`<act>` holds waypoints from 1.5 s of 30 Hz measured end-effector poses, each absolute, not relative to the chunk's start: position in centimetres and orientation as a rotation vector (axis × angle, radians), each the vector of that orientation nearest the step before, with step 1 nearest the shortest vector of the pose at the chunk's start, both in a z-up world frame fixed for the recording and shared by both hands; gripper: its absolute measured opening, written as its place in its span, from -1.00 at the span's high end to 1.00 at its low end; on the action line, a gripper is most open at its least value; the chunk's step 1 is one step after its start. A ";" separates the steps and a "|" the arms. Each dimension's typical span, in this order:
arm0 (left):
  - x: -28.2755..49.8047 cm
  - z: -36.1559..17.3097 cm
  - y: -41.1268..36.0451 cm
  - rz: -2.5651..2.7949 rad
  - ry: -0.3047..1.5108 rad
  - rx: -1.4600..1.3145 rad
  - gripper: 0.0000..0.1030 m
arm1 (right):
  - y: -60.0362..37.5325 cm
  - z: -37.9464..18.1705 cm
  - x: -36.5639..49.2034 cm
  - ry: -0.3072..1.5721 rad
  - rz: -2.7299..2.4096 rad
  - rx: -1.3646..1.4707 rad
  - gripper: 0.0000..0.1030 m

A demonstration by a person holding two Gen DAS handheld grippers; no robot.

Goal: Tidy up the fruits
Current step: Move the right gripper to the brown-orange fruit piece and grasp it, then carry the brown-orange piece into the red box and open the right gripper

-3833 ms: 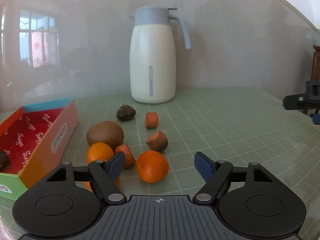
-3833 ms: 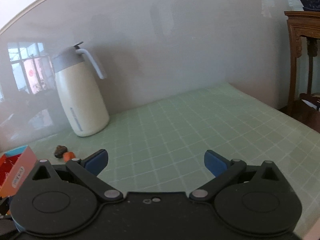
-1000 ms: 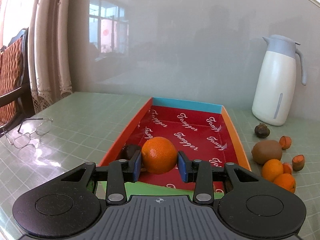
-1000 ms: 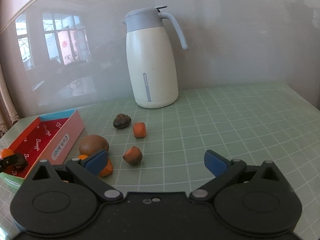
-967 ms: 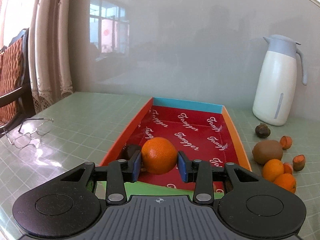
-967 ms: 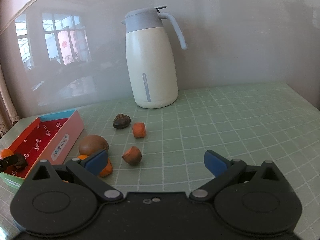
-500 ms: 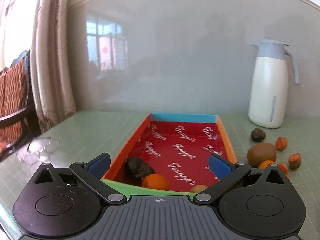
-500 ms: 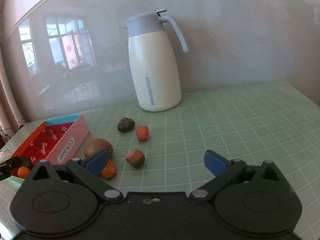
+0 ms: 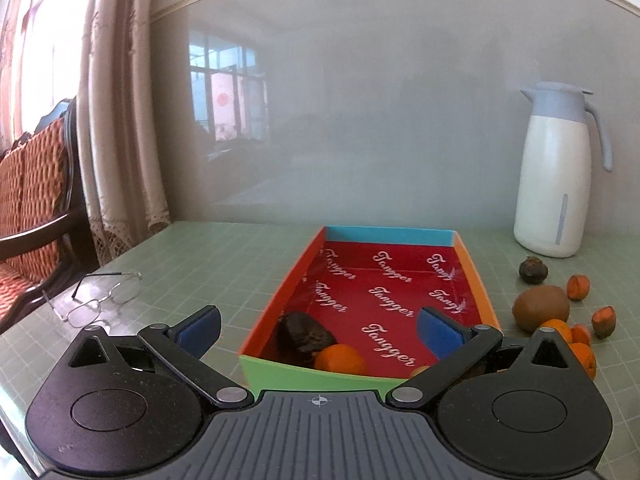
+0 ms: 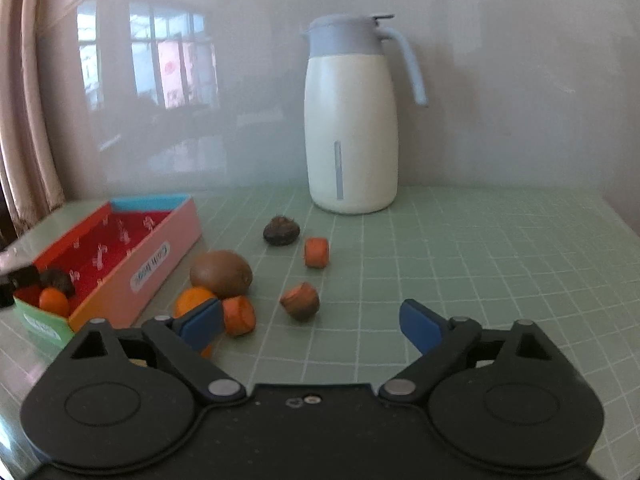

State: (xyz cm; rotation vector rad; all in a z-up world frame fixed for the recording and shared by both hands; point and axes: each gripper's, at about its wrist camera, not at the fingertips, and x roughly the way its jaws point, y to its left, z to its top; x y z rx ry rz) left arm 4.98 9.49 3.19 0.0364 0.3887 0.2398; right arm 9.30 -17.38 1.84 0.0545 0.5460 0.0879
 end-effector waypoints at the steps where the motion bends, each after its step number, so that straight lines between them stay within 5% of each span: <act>1: 4.9 3.2 9.7 0.243 0.388 0.031 -1.00 | -17.2 1.7 9.4 0.552 0.096 0.051 -0.82; 10: 4.7 2.8 11.4 0.267 0.390 -0.014 -1.00 | -17.0 1.2 10.8 0.536 0.063 0.024 -0.83; 21: 4.9 1.7 14.8 0.401 0.399 -0.037 -1.00 | -16.0 -0.9 13.1 0.582 0.076 -0.060 -0.38; 24: 4.6 1.6 16.2 0.449 0.382 -0.084 -1.00 | -15.9 -1.5 13.9 0.602 0.073 -0.060 -0.08; 34: 4.9 0.9 17.7 0.473 0.392 -0.107 -1.00 | -15.3 -2.5 15.6 0.625 0.090 -0.050 0.00; 37: 5.0 0.9 18.0 0.478 0.397 -0.107 -1.00 | -15.0 -2.6 16.1 0.642 0.089 -0.056 0.42; 45: 4.6 0.9 18.7 0.489 0.396 -0.113 -1.00 | -14.4 -1.6 15.8 0.615 0.097 -0.051 0.42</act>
